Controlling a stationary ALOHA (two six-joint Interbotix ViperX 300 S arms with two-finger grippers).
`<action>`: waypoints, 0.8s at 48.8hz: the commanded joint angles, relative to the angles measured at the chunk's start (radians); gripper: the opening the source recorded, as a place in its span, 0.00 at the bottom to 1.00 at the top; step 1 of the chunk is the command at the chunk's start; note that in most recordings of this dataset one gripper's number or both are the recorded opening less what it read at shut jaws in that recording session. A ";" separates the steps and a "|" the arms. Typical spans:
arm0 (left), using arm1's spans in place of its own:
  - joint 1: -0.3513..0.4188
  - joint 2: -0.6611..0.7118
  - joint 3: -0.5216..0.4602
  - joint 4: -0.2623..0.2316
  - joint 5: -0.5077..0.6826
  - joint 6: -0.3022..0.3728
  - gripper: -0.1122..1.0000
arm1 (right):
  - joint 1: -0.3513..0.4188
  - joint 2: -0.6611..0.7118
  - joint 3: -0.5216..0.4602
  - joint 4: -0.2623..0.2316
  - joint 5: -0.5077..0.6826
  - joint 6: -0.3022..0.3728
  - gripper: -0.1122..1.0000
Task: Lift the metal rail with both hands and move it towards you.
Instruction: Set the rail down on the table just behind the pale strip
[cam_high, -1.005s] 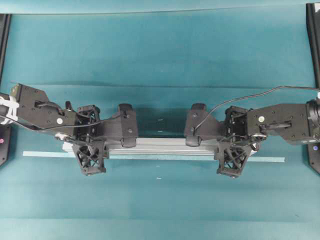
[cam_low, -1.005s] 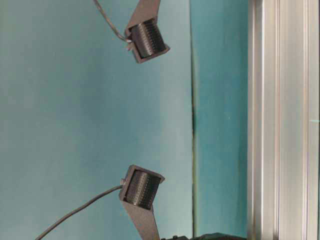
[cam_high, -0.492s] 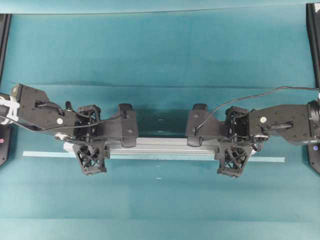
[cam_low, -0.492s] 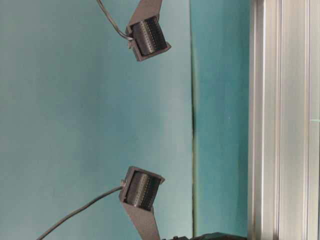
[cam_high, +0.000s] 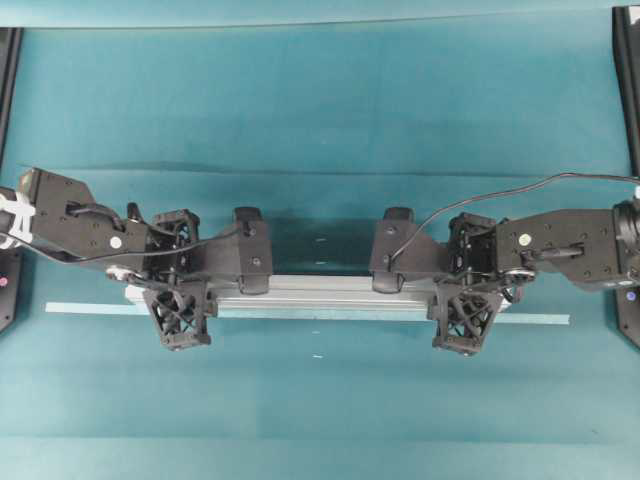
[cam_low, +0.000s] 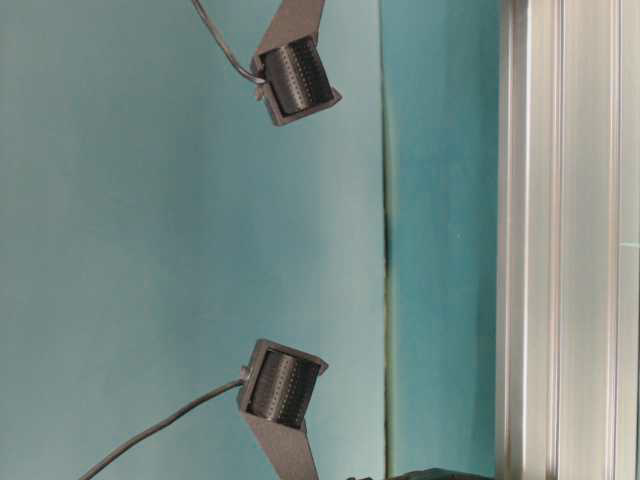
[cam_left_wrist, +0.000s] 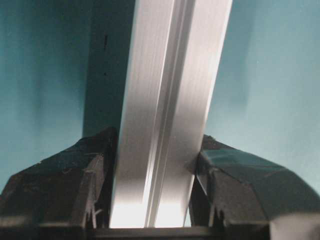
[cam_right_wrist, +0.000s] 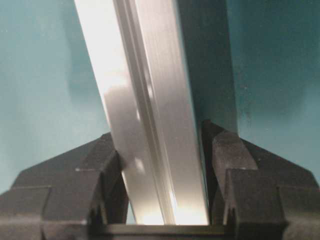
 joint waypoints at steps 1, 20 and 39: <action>0.008 0.000 0.000 -0.005 -0.029 -0.048 0.40 | -0.014 0.018 -0.011 0.015 -0.029 0.037 0.48; 0.003 0.000 0.008 -0.005 -0.084 -0.034 0.40 | -0.018 0.018 -0.008 0.012 -0.037 0.032 0.48; 0.003 0.000 0.009 -0.005 -0.084 -0.017 0.61 | -0.018 0.017 -0.005 0.017 -0.017 0.040 0.71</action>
